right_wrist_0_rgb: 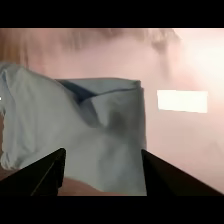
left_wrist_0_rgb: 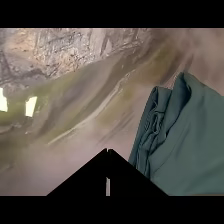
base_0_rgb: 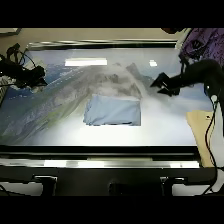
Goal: Fold the clothes and pants, and hang the long-sleeved shirts on hangers.
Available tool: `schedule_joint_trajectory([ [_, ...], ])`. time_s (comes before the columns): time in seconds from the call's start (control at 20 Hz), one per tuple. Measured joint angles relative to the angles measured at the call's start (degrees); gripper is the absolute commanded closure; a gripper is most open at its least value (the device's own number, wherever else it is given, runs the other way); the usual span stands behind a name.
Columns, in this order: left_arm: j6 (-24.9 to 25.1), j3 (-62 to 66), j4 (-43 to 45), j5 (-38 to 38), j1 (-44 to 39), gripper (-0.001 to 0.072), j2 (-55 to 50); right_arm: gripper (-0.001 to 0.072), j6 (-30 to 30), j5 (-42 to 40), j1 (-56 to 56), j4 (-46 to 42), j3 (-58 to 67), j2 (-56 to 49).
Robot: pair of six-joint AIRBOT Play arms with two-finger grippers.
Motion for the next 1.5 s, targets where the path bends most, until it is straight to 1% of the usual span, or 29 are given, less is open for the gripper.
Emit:
schedule_joint_trajectory([
  [0.1, 0.00, 0.00, 0.04, 0.00, 0.02, 0.0689, 0.00, 0.0168, -5.09, 0.87, -2.40, 4.50, -8.09, 0.07],
  [0.25, 0.39, 0.00, 0.09, 0.00, 0.02, 0.0689, 0.00, 0.0174, -11.43, 4.02, -3.04, 10.29, -17.62, -1.55],
  [0.4, 1.07, 0.00, 0.11, 0.00, 0.02, 0.0689, 0.00, 0.0186, -15.78, 6.45, -1.64, 14.32, -22.16, -4.72],
  [0.55, 1.33, 0.00, 0.11, 0.04, -0.04, 0.0689, 0.00, 0.0209, -18.23, 9.11, 1.09, 17.59, -23.82, -7.58],
  [0.6, 1.36, 0.00, 0.09, 0.02, -0.04, 0.0689, 0.00, 0.0290, -18.71, 10.08, 2.14, 18.78, -24.09, -8.22],
  [0.7, 1.44, 0.00, 0.09, 0.02, -0.04, 0.0688, 0.00, 0.0597, -19.76, 12.57, 4.17, 19.50, -24.35, -9.16],
  [0.75, 1.46, 0.00, 0.09, 0.02, -0.04, 0.0688, 0.00, 0.0679, -20.04, 13.60, 5.01, 19.43, -24.17, -9.44],
  [0.9, 1.49, 0.00, 0.07, 0.02, -0.04, 0.0689, -0.02, 0.0680, -20.35, 14.64, 5.46, 19.19, -21.53, -8.68],
  [1.0, 1.49, 0.00, 0.04, 0.02, -0.04, 0.0689, 0.00, 0.0680, -18.60, 14.69, 4.11, 18.43, -17.86, -6.99],
  [1.15, 1.49, 0.00, 0.04, 0.02, -0.04, 0.0689, 0.00, 0.0680, -13.75, 14.38, 0.50, 14.10, -10.43, -4.28],
  [1.5, 1.49, 0.00, 0.04, 0.02, -0.04, 0.0689, 0.00, 0.0680, -1.07, 10.23, -11.43, 1.16, 5.09, -0.50],
])
